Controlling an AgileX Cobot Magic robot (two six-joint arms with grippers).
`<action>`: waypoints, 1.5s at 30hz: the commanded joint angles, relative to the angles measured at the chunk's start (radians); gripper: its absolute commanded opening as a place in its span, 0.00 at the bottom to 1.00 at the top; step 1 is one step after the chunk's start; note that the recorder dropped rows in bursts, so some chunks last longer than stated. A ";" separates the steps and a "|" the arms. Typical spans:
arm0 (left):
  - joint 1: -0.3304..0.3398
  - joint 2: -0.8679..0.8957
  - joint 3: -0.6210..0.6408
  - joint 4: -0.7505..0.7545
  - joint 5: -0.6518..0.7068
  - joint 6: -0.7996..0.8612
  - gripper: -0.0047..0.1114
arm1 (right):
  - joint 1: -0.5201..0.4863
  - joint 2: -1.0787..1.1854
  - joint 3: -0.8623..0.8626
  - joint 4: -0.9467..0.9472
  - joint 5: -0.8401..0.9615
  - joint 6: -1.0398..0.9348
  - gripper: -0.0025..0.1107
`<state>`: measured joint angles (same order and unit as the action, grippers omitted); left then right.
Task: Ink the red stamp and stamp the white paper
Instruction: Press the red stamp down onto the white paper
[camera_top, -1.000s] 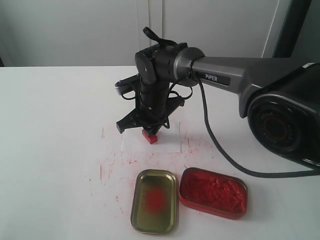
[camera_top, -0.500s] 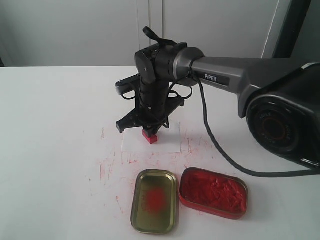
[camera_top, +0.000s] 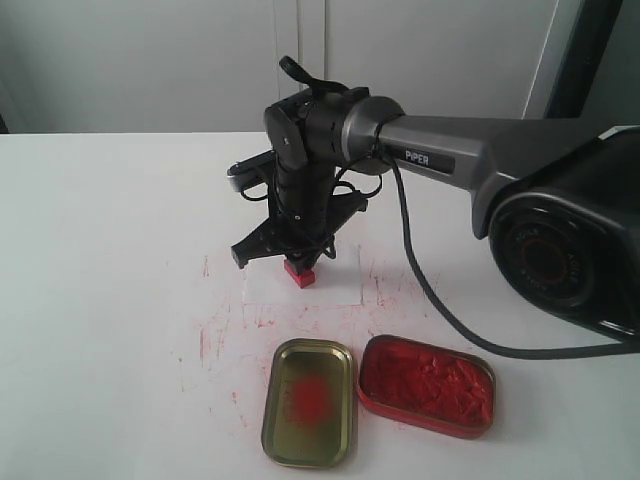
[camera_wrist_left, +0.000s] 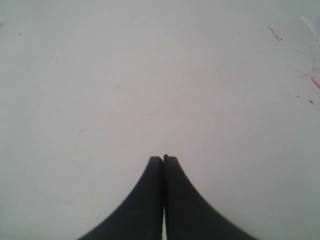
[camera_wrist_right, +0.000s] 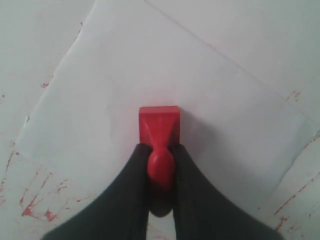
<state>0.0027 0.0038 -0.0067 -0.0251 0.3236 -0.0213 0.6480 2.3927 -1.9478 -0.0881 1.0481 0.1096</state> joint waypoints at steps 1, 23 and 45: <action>-0.003 -0.004 0.007 0.001 0.009 -0.001 0.04 | -0.009 0.112 0.052 -0.046 0.071 0.000 0.02; -0.003 -0.004 0.007 0.001 0.009 -0.001 0.04 | -0.009 0.002 0.036 -0.062 0.041 0.027 0.02; -0.003 -0.004 0.007 0.001 0.009 -0.001 0.04 | -0.031 -0.090 0.036 0.064 -0.012 0.017 0.02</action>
<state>0.0027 0.0038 -0.0067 -0.0251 0.3236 -0.0213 0.6373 2.3228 -1.9156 -0.0592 1.0448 0.1376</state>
